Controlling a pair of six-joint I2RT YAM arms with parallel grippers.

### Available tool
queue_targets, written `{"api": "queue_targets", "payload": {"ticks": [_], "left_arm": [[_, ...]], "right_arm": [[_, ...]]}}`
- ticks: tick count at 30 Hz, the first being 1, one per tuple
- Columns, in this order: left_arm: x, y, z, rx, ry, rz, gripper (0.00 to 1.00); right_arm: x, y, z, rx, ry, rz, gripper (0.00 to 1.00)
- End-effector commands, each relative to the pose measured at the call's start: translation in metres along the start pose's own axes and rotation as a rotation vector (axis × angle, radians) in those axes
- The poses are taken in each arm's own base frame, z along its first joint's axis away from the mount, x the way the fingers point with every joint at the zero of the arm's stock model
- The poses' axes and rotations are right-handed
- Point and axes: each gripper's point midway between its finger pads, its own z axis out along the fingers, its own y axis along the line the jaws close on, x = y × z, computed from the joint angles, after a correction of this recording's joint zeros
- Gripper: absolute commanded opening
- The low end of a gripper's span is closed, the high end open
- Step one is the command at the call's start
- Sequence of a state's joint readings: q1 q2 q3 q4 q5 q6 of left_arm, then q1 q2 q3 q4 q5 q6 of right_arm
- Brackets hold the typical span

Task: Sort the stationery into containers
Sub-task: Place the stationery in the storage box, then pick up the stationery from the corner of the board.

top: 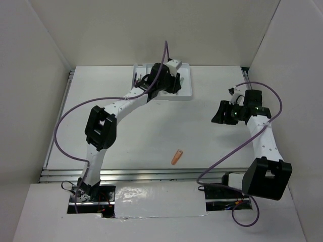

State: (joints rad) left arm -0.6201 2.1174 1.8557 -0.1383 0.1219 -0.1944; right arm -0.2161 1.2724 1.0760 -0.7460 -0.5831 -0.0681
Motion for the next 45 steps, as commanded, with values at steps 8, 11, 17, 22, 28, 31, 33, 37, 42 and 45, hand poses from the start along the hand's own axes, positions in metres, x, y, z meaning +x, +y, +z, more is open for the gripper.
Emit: {"api": "queue_targets", "payload": {"ticks": [8, 11, 17, 22, 28, 31, 33, 37, 42, 45], "left_arm": [[-0.061, 0.033, 0.088, 0.107, -0.347, -0.08, 0.23], [-0.057, 0.037, 0.106, 0.129, -0.377, -0.083, 0.25], [-0.041, 0.046, 0.124, 0.096, -0.4, -0.089, 0.48], [-0.058, 0.044, 0.108, 0.09, -0.427, -0.026, 0.69], [-0.136, 0.041, 0.031, 0.084, -0.512, 0.004, 0.83], [-0.168, 0.056, -0.046, 0.066, -0.527, -0.045, 0.83], [-0.164, 0.062, -0.071, 0.067, -0.483, -0.031, 0.84], [-0.12, 0.078, -0.139, 0.14, -0.313, 0.043, 0.84], [-0.081, 0.088, -0.204, 0.152, -0.301, -0.101, 0.83], [-0.072, 0.075, -0.224, 0.117, -0.282, -0.059, 0.84]], "right_arm": [[0.058, 0.021, -0.009, -0.056, 0.085, -0.226, 0.57], [0.064, 0.02, -0.012, -0.027, 0.101, -0.269, 0.57], [0.071, 0.02, -0.016, -0.003, 0.123, -0.351, 0.58], [0.078, 0.028, -0.017, -0.028, 0.195, -0.414, 0.59], [0.095, 0.043, -0.01, -0.12, 0.269, -0.713, 0.63], [0.098, 0.057, -0.004, -0.172, 0.29, -0.93, 0.68], [0.105, 0.077, 0.007, -0.238, 0.319, -1.084, 0.69], [0.124, 0.106, 0.026, -0.357, 0.426, -1.281, 0.71], [0.154, 0.137, 0.069, -0.476, 0.504, -1.463, 0.71], [0.163, 0.15, 0.084, -0.509, 0.545, -1.545, 0.71]]}}
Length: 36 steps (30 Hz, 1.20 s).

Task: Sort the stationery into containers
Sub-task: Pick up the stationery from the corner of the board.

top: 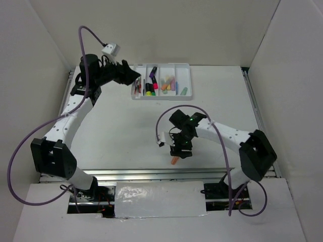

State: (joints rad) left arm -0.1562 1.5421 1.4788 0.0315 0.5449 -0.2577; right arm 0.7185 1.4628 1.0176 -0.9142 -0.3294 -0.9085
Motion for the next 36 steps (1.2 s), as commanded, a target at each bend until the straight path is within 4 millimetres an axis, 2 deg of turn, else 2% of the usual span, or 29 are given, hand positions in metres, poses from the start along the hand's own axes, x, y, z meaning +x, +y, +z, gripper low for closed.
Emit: {"api": "queue_targets", "payload": {"ticks": [1, 6, 9, 17, 22, 25, 26, 29, 30, 32, 33, 35, 36], "left_arm": [[0.039, -0.031, -0.014, 0.076, 0.117, 0.0, 0.84], [0.056, -0.035, -0.035, 0.041, 0.16, 0.032, 0.85], [0.06, -0.032, -0.041, 0.037, 0.165, 0.034, 0.86], [0.076, -0.024, -0.033, 0.048, 0.195, -0.02, 0.85], [0.084, -0.021, -0.031, 0.049, 0.215, -0.027, 0.85], [0.087, -0.018, -0.031, 0.041, 0.222, -0.021, 0.85], [0.088, -0.018, -0.031, 0.044, 0.222, -0.021, 0.84], [0.092, -0.014, -0.029, 0.032, 0.229, -0.029, 0.84], [0.093, -0.013, -0.029, 0.029, 0.23, -0.031, 0.84], [0.098, -0.01, -0.026, 0.015, 0.239, -0.05, 0.83], [0.098, -0.008, -0.025, -0.001, 0.24, -0.06, 0.82], [0.102, -0.002, -0.021, -0.03, 0.25, -0.095, 0.82], [0.103, 0.004, -0.019, -0.061, 0.246, -0.102, 0.82]], "right_arm": [[-0.028, -0.023, 0.013, 0.022, 0.009, -0.165, 0.71], [-0.033, -0.025, 0.035, -0.014, 0.058, -0.231, 0.71], [-0.025, -0.018, 0.05, -0.051, 0.119, -0.266, 0.71], [-0.002, -0.006, 0.071, -0.073, 0.201, -0.324, 0.69], [0.005, -0.007, 0.083, -0.072, 0.234, -0.347, 0.61], [0.006, -0.009, 0.087, -0.057, 0.224, -0.365, 0.47], [0.004, -0.011, 0.088, -0.044, 0.213, -0.371, 0.37], [-0.009, -0.021, 0.077, -0.025, 0.165, -0.335, 0.24], [-0.026, -0.034, 0.065, 0.013, 0.122, -0.305, 0.22], [-0.035, -0.052, 0.043, 0.013, 0.055, -0.196, 0.17], [-0.061, -0.076, 0.02, 0.072, -0.02, -0.15, 0.16], [-0.072, -0.103, -0.001, 0.077, -0.111, -0.036, 0.13], [-0.08, -0.146, -0.039, 0.179, -0.189, 0.035, 0.12]]}}
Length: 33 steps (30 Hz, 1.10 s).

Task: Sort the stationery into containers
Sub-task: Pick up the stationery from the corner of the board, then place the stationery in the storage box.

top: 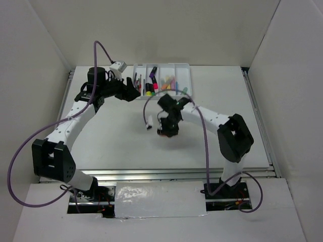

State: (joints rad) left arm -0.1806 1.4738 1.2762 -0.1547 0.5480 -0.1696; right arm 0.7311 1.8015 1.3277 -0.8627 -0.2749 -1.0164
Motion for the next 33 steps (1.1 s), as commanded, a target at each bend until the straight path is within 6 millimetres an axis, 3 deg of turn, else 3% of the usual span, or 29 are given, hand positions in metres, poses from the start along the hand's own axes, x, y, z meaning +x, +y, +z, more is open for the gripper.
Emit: {"api": "queue_targets", "payload": {"ticks": [1, 2, 3, 4, 5, 6, 8, 9, 12, 13, 14, 15, 17, 18, 23, 25, 27, 28, 29, 31, 33], "left_arm": [[-0.004, 0.013, 0.007, -0.058, -0.029, -0.049, 0.82], [-0.006, 0.018, 0.008, -0.084, -0.044, -0.048, 0.82], [-0.006, 0.021, 0.009, -0.101, -0.05, -0.053, 0.82], [-0.003, 0.022, 0.01, -0.117, -0.053, -0.061, 0.82], [-0.002, 0.023, 0.012, -0.128, -0.056, -0.063, 0.83], [0.002, 0.027, 0.015, -0.162, -0.049, -0.075, 0.84], [0.007, 0.031, 0.018, -0.186, -0.037, -0.088, 0.86], [0.013, 0.036, 0.02, -0.204, -0.026, -0.099, 0.89], [0.018, 0.039, 0.024, -0.212, -0.015, -0.101, 0.93], [0.019, 0.04, 0.025, -0.215, -0.006, -0.096, 0.94], [0.02, 0.041, 0.026, -0.219, -0.001, -0.094, 0.94], [0.02, 0.043, 0.027, -0.224, 0.002, -0.091, 0.95], [0.021, 0.047, 0.027, -0.241, 0.004, -0.087, 0.97], [0.021, 0.048, 0.027, -0.249, 0.005, -0.083, 0.97], [0.027, 0.054, 0.022, -0.284, 0.019, -0.079, 0.99], [0.03, 0.058, 0.018, -0.301, 0.022, -0.077, 0.99], [0.032, 0.061, 0.014, -0.315, 0.027, -0.078, 0.99], [0.031, 0.065, 0.011, -0.325, 0.027, -0.075, 0.99], [0.029, 0.067, 0.008, -0.333, 0.022, -0.075, 0.99], [0.024, 0.077, -0.003, -0.357, 0.016, -0.098, 0.99], [0.02, 0.084, -0.012, -0.368, 0.017, -0.122, 0.99]], "right_arm": [[-0.018, -0.091, -0.067, 0.155, -0.232, 0.285, 0.12], [-0.015, -0.116, -0.077, 0.201, -0.275, 0.347, 0.1], [-0.003, -0.157, -0.112, 0.314, -0.332, 0.422, 0.08], [0.008, -0.176, -0.112, 0.336, -0.364, 0.557, 0.07], [0.014, -0.203, -0.124, 0.412, -0.415, 0.608, 0.06], [0.031, -0.228, -0.14, 0.483, -0.449, 0.687, 0.05], [0.039, -0.259, -0.158, 0.581, -0.552, 0.83, 0.03], [0.057, -0.272, -0.159, 0.626, -0.561, 0.894, 0.03], [0.067, -0.301, -0.166, 0.699, -0.64, 0.959, 0.04], [0.076, -0.309, -0.151, 0.672, -0.642, 0.98, 0.05], [0.074, -0.318, -0.159, 0.676, -0.667, 0.992, 0.06], [0.083, -0.323, -0.138, 0.642, -0.653, 1.024, 0.06], [0.084, -0.333, -0.14, 0.622, -0.694, 1.041, 0.08], [0.089, -0.337, -0.126, 0.608, -0.69, 1.057, 0.09], [0.101, -0.345, -0.105, 0.63, -0.662, 1.077, 0.11], [0.105, -0.346, -0.1, 0.644, -0.647, 1.091, 0.18], [0.11, -0.345, -0.095, 0.651, -0.631, 1.115, 0.36], [0.112, -0.345, -0.099, 0.665, -0.626, 1.123, 0.56], [0.114, -0.342, -0.101, 0.666, -0.616, 1.13, 0.64], [0.108, -0.337, -0.113, 0.67, -0.616, 1.128, 0.75], [0.105, -0.328, -0.125, 0.661, -0.604, 1.134, 0.77]]}}
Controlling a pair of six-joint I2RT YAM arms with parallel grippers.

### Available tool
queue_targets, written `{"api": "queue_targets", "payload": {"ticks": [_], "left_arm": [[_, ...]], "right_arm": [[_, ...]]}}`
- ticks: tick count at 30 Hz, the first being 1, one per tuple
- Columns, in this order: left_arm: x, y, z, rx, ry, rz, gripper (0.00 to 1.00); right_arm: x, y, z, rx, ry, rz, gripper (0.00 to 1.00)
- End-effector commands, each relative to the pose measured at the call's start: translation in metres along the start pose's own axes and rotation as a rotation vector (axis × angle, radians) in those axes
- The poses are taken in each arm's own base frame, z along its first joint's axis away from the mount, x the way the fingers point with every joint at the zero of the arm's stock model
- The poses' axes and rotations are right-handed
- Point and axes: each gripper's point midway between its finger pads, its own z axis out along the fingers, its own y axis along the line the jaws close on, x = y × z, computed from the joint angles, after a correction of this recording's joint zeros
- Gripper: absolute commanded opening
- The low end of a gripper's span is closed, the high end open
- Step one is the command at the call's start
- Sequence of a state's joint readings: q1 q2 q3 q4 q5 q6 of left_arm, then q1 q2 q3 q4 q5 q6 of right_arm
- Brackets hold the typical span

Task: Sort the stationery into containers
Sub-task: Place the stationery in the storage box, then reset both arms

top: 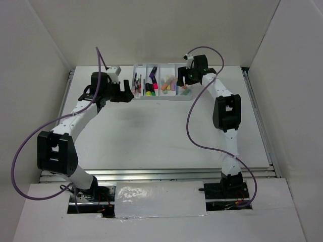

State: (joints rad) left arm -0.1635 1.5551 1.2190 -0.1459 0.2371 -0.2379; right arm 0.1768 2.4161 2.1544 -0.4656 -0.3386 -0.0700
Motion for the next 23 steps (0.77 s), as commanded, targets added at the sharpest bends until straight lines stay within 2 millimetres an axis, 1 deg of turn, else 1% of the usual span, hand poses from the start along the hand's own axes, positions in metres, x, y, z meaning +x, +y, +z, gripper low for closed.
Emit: {"api": "queue_targets", "payload": {"ticks": [1, 2, 3, 4, 5, 6, 7, 8, 9, 10, 11, 12, 13, 14, 15, 16, 17, 18, 19, 20, 21, 22, 23], "left_arm": [[-0.027, 0.022, -0.028, -0.04, -0.049, -0.021, 0.99], [-0.027, 0.026, -0.031, -0.051, -0.044, -0.025, 0.99], [-0.035, 0.035, -0.037, -0.079, -0.052, -0.011, 0.99], [-0.025, 0.041, -0.04, -0.102, -0.002, -0.02, 0.99], [-0.023, 0.046, -0.043, -0.124, 0.018, -0.021, 0.99], [-0.023, 0.051, -0.043, -0.147, 0.039, -0.007, 0.99], [-0.014, 0.061, -0.047, -0.199, 0.079, -0.005, 0.99], [-0.006, 0.067, -0.047, -0.223, 0.107, 0.007, 0.99], [0.0, 0.074, -0.049, -0.256, 0.128, 0.018, 0.99], [0.005, 0.083, -0.052, -0.303, 0.139, 0.023, 0.99], [0.022, 0.089, -0.052, -0.319, 0.172, 0.022, 0.99], [0.026, 0.093, -0.058, -0.336, 0.169, 0.028, 0.99], [0.03, 0.096, -0.06, -0.346, 0.169, 0.03, 0.99], [0.049, 0.101, -0.059, -0.356, 0.188, 0.026, 0.99], [0.048, 0.102, -0.064, -0.366, 0.163, 0.027, 0.99], [0.052, 0.103, -0.065, -0.369, 0.158, 0.025, 0.99], [0.061, 0.103, -0.067, -0.371, 0.153, 0.021, 0.99], [0.066, 0.104, -0.067, -0.372, 0.153, 0.021, 1.0], [0.067, 0.104, -0.068, -0.373, 0.146, 0.024, 0.99], [0.073, 0.103, -0.07, -0.371, 0.144, 0.028, 0.99], [0.072, 0.103, -0.071, -0.369, 0.131, 0.036, 0.99], [0.072, 0.102, -0.072, -0.369, 0.129, 0.041, 0.99], [0.069, 0.101, -0.076, -0.37, 0.117, 0.051, 1.0]], "right_arm": [[-0.064, 0.017, -0.06, 0.021, -0.128, -0.038, 0.79], [-0.065, 0.018, -0.07, 0.023, -0.123, -0.034, 0.79], [-0.078, 0.025, -0.096, 0.026, -0.154, -0.033, 0.79], [-0.083, 0.022, -0.114, 0.026, -0.168, -0.016, 0.79], [-0.069, 0.021, -0.12, 0.022, -0.141, 0.011, 0.8], [-0.082, 0.028, -0.153, 0.019, -0.188, 0.023, 0.8], [-0.079, 0.02, -0.17, 0.03, -0.192, 0.047, 0.8], [-0.053, 0.015, -0.172, 0.036, -0.14, 0.079, 0.8], [-0.056, 0.016, -0.201, 0.053, -0.172, 0.078, 0.81], [-0.021, -0.001, -0.203, 0.09, -0.106, 0.133, 0.81], [-0.009, -0.006, -0.212, 0.114, -0.095, 0.149, 0.82], [-0.006, -0.012, -0.236, 0.149, -0.123, 0.159, 0.83], [0.008, -0.017, -0.244, 0.173, -0.113, 0.175, 0.83], [0.043, -0.029, -0.244, 0.203, -0.057, 0.217, 0.84], [0.046, -0.029, -0.262, 0.228, -0.09, 0.2, 0.85], [0.058, -0.033, -0.268, 0.248, -0.088, 0.206, 0.85], [0.083, -0.037, -0.278, 0.281, -0.075, 0.225, 0.86], [0.094, -0.039, -0.281, 0.298, -0.071, 0.227, 0.87], [0.117, -0.04, -0.279, 0.31, -0.049, 0.235, 0.87], [0.118, -0.037, -0.289, 0.323, -0.074, 0.224, 0.87], [0.123, -0.04, -0.293, 0.336, -0.084, 0.229, 0.87], [0.139, -0.038, -0.291, 0.335, -0.064, 0.236, 0.88], [0.14, -0.035, -0.297, 0.339, -0.08, 0.226, 0.88]]}}
